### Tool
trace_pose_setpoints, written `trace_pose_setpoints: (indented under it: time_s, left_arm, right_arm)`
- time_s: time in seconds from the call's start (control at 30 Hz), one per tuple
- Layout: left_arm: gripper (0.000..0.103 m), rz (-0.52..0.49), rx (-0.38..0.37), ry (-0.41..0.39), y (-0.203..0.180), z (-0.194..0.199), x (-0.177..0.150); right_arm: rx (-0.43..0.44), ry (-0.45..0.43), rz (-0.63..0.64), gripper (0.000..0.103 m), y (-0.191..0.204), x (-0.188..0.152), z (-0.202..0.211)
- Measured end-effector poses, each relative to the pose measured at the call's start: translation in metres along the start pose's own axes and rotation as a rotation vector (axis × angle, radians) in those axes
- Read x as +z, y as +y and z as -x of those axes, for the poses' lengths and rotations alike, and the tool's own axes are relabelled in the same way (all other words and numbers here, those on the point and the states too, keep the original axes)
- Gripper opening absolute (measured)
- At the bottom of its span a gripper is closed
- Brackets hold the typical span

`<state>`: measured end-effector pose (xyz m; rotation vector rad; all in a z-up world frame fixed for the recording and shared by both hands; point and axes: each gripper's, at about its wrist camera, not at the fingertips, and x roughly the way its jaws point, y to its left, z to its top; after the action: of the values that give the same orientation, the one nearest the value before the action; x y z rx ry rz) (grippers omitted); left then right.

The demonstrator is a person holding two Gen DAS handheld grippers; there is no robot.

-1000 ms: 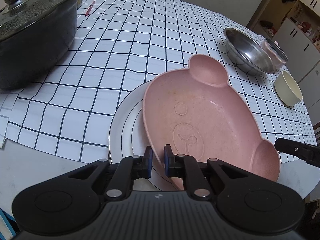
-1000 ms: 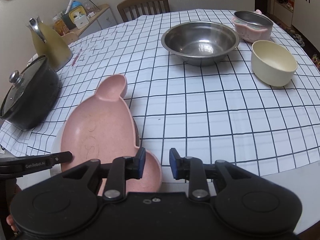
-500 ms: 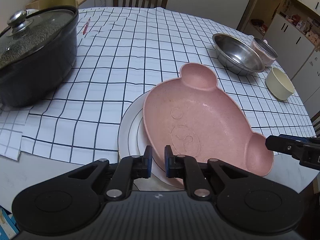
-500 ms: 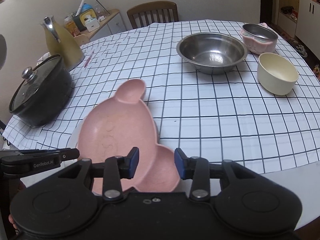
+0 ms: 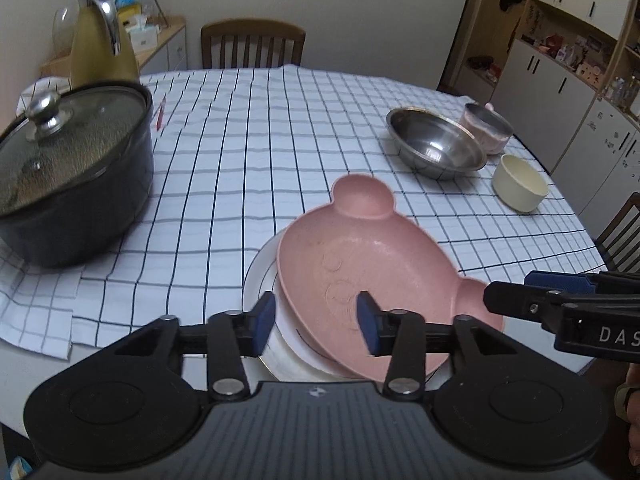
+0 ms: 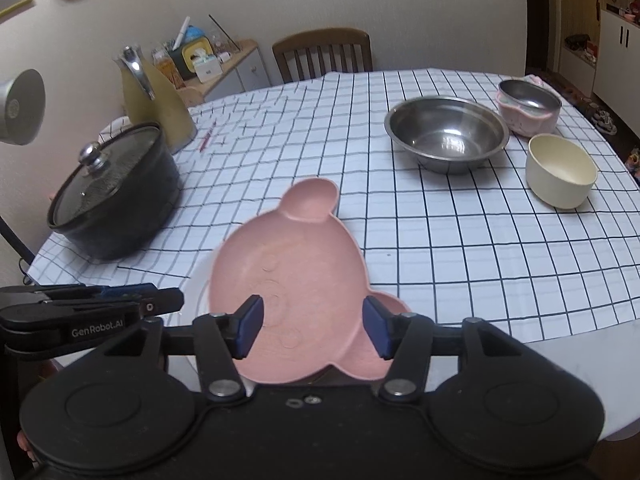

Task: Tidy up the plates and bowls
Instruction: 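Lower the pink plate onto the white plates and open the left tool, then move both tools to the rim of the large steel bowl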

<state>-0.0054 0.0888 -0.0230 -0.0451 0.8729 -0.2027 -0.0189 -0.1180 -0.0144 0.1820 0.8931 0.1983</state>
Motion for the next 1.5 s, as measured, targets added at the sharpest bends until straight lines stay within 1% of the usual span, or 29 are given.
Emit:
trace_pose_setpoints:
  time_s: [0.03,0.17,0.2,0.23,0.27,0.37,0.43,0.6,0.77,1.0,1.27,1.5]
  left_arm:
    - [0.054,-0.003,-0.001,-0.010,-0.001,0.003,0.001]
    - [0.055,-0.023,-0.017,-0.034,-0.006,0.013,0.006]
    - [0.055,-0.027,-0.022,-0.036,-0.008,0.015,0.008]
    - [0.058,-0.032,-0.026,-0.038,-0.009,0.016,0.009]
    - [0.064,-0.037,-0.028,-0.042,-0.011,0.017,0.011]
    - [0.070,-0.050,-0.026,-0.064,-0.019,0.018,0.017]
    - [0.071,-0.055,-0.032,-0.068,-0.025,0.014,0.022]
    - [0.072,-0.055,-0.028,-0.073,-0.045,0.001,0.036]
    - [0.077,-0.047,-0.003,-0.099,-0.071,-0.014,0.056]
    - [0.077,-0.021,0.040,-0.109,-0.113,-0.049,0.092]
    - [0.077,0.030,0.117,-0.110,-0.154,-0.096,0.130]
    - [0.077,0.067,0.146,-0.090,-0.176,-0.132,0.155]
  right_arm:
    - [0.001,-0.008,-0.002,0.061,0.002,0.000,0.003]
    - [-0.006,-0.039,-0.007,0.069,0.004,0.002,0.014]
    - [-0.008,-0.047,-0.009,0.074,0.004,0.003,0.016]
    - [-0.011,-0.056,-0.010,0.078,0.004,0.005,0.019]
    - [-0.013,-0.065,-0.011,0.079,0.003,0.006,0.022]
    - [-0.027,-0.088,-0.016,0.086,0.000,0.012,0.026]
    - [-0.039,-0.100,-0.018,0.092,-0.004,0.015,0.028]
    - [-0.080,-0.126,-0.016,0.101,-0.023,0.025,0.027]
    - [-0.091,-0.132,0.004,0.102,-0.050,0.040,0.022]
    - [-0.078,-0.137,0.048,0.102,-0.096,0.079,0.012]
    - [-0.070,-0.113,0.101,0.102,-0.150,0.124,-0.014]
    - [-0.055,-0.081,0.137,0.102,-0.182,0.155,-0.042]
